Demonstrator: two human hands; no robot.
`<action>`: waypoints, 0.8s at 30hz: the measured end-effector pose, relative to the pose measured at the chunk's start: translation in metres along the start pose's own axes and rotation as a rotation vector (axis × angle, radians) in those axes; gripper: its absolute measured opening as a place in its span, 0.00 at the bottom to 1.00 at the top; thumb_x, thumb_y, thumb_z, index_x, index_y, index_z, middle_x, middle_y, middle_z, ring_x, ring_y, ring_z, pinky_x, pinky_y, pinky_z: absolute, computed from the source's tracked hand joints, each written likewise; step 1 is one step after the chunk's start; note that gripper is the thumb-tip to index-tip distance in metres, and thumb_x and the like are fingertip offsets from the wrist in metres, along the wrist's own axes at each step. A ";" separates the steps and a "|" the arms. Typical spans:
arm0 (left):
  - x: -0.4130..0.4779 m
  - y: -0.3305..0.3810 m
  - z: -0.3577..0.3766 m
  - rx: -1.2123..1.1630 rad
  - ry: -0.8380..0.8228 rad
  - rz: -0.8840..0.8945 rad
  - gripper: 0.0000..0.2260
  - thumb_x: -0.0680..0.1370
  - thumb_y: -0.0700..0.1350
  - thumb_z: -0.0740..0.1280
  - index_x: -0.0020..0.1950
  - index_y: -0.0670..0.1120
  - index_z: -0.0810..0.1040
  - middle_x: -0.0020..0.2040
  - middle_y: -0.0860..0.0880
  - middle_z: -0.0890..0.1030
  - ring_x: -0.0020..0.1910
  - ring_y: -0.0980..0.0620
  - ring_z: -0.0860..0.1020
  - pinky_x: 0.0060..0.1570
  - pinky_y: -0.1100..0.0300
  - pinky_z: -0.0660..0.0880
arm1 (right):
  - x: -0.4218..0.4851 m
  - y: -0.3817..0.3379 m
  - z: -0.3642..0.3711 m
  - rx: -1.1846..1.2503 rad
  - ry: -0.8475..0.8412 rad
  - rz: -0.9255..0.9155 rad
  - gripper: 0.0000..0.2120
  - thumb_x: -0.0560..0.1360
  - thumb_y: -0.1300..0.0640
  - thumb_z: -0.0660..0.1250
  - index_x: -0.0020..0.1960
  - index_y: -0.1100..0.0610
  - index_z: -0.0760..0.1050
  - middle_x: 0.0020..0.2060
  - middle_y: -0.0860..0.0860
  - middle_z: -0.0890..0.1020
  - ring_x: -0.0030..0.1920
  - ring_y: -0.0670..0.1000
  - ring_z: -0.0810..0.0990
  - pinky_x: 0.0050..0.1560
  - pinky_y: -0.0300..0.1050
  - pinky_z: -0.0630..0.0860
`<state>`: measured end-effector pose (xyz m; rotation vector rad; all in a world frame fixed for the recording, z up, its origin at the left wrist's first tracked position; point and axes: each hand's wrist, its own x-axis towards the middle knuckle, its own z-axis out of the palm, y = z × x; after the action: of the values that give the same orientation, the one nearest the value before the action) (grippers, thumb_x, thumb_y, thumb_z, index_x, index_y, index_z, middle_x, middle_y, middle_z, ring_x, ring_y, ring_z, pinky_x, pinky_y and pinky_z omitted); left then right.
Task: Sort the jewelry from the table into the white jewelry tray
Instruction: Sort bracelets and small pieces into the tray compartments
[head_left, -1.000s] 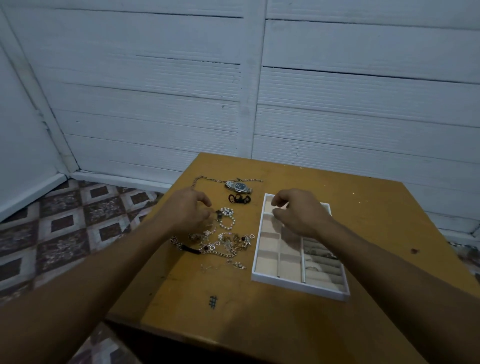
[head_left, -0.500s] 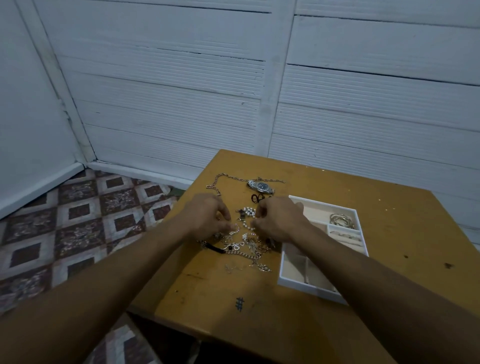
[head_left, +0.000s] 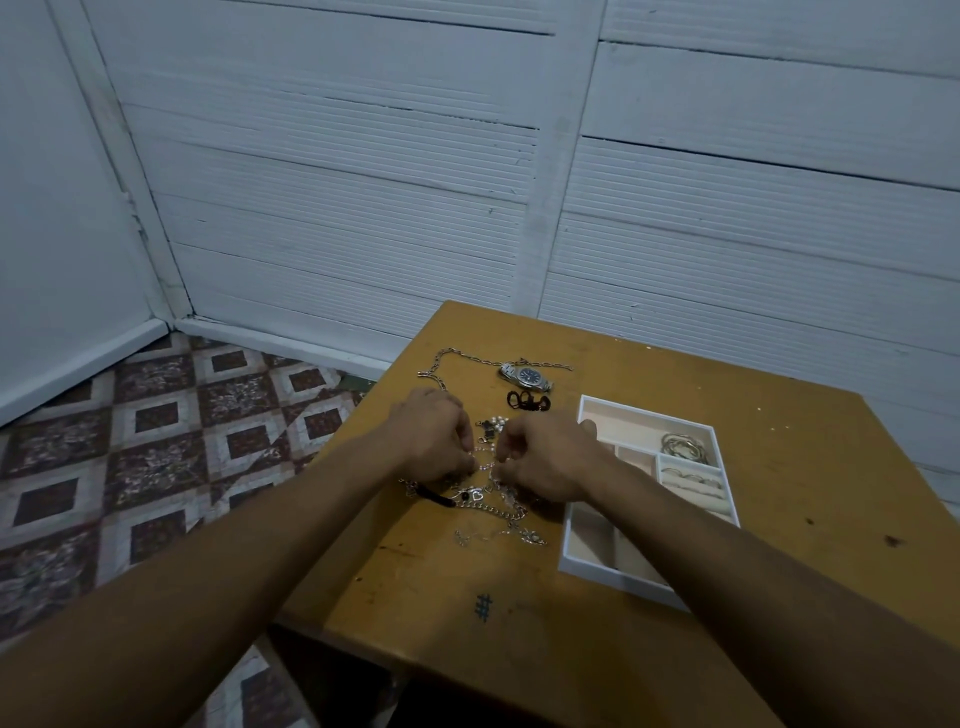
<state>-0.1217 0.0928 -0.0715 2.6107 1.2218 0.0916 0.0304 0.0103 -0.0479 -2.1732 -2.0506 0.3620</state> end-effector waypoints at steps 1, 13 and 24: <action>0.001 0.000 0.000 -0.011 0.006 0.001 0.07 0.71 0.56 0.72 0.40 0.56 0.75 0.61 0.52 0.74 0.68 0.49 0.64 0.66 0.46 0.65 | 0.000 0.000 0.001 -0.002 -0.008 -0.004 0.09 0.73 0.44 0.70 0.49 0.46 0.77 0.49 0.46 0.80 0.57 0.52 0.74 0.59 0.53 0.65; 0.007 0.003 0.005 -0.018 -0.018 0.003 0.12 0.73 0.56 0.69 0.55 0.55 0.78 0.64 0.49 0.73 0.67 0.46 0.66 0.65 0.43 0.66 | -0.001 -0.002 0.004 0.029 -0.032 0.010 0.05 0.75 0.50 0.68 0.41 0.49 0.76 0.48 0.49 0.82 0.55 0.54 0.76 0.58 0.54 0.68; 0.001 0.005 -0.001 -0.100 0.020 -0.011 0.10 0.73 0.50 0.72 0.33 0.55 0.75 0.44 0.55 0.79 0.52 0.52 0.74 0.56 0.48 0.74 | -0.006 -0.001 0.006 0.043 -0.027 -0.002 0.04 0.76 0.54 0.64 0.42 0.47 0.72 0.49 0.49 0.80 0.54 0.53 0.75 0.55 0.52 0.66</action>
<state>-0.1173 0.0909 -0.0690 2.5230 1.2064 0.1719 0.0272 0.0036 -0.0527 -2.1526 -2.0397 0.4338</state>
